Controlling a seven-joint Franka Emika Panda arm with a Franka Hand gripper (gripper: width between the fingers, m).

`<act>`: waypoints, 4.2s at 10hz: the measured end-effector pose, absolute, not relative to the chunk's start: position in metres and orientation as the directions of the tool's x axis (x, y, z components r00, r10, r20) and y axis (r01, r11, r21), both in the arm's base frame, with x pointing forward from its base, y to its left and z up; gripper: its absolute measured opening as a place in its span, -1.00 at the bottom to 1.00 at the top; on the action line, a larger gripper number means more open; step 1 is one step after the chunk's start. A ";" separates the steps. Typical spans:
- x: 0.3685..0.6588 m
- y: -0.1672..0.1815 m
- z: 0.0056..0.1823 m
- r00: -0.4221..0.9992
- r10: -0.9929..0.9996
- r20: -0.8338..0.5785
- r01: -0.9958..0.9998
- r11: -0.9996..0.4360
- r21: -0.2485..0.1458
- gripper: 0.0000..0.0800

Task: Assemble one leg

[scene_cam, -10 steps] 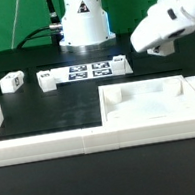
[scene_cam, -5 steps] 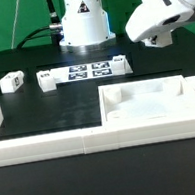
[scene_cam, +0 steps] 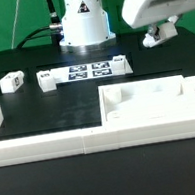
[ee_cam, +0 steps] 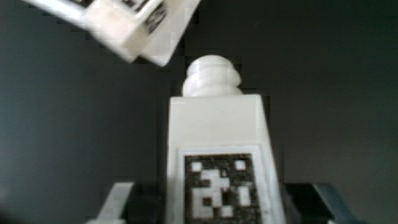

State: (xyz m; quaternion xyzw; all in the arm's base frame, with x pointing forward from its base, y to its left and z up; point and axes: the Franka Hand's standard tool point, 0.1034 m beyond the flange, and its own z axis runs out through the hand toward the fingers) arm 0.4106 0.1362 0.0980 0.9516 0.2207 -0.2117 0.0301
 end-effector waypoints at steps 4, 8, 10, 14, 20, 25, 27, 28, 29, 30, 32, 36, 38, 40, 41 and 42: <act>0.417 0.131 0.100 0.902 0.430 -0.038 0.431 -0.902 0.002 -0.27; 0.461 0.098 0.120 0.846 0.453 0.282 0.460 -0.887 0.044 -0.27; 0.457 0.100 0.116 0.843 0.456 0.285 0.464 -0.885 0.044 -0.27; 0.490 0.097 0.122 0.866 0.416 0.278 0.428 -0.903 0.020 -0.27; 0.552 0.134 0.121 0.845 0.409 0.344 0.437 -0.899 -0.005 -0.27; 0.531 0.099 0.111 0.836 0.440 0.327 0.458 -0.889 0.025 -0.27; 0.557 0.098 0.108 0.836 0.432 0.339 0.454 -0.891 0.018 -0.27; 0.570 0.094 0.108 0.849 0.419 0.323 0.441 -0.897 0.003 -0.27; 0.583 0.097 0.112 0.847 0.408 0.340 0.434 -0.901 0.001 -0.27; 0.591 0.104 0.114 0.852 0.398 0.339 0.426 -0.905 -0.010 -0.27; 0.609 0.130 0.123 0.853 0.373 0.366 0.410 -0.911 -0.027 -0.27; 0.608 0.127 0.120 0.849 0.384 0.362 0.419 -0.907 -0.022 -0.27; 0.609 0.125 0.119 0.846 0.391 0.361 0.426 -0.904 -0.019 -0.27; 0.628 0.114 0.113 0.838 0.400 0.370 0.436 -0.900 -0.013 -0.27; 0.637 0.111 0.110 0.837 0.400 0.373 0.436 -0.900 -0.014 -0.27; 0.644 0.111 0.107 0.838 0.394 0.377 0.432 -0.902 -0.018 -0.27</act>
Offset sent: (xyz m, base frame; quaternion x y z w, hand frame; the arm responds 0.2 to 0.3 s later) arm 0.0000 0.0000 0.0000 0.0000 0.2377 0.0000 0.9713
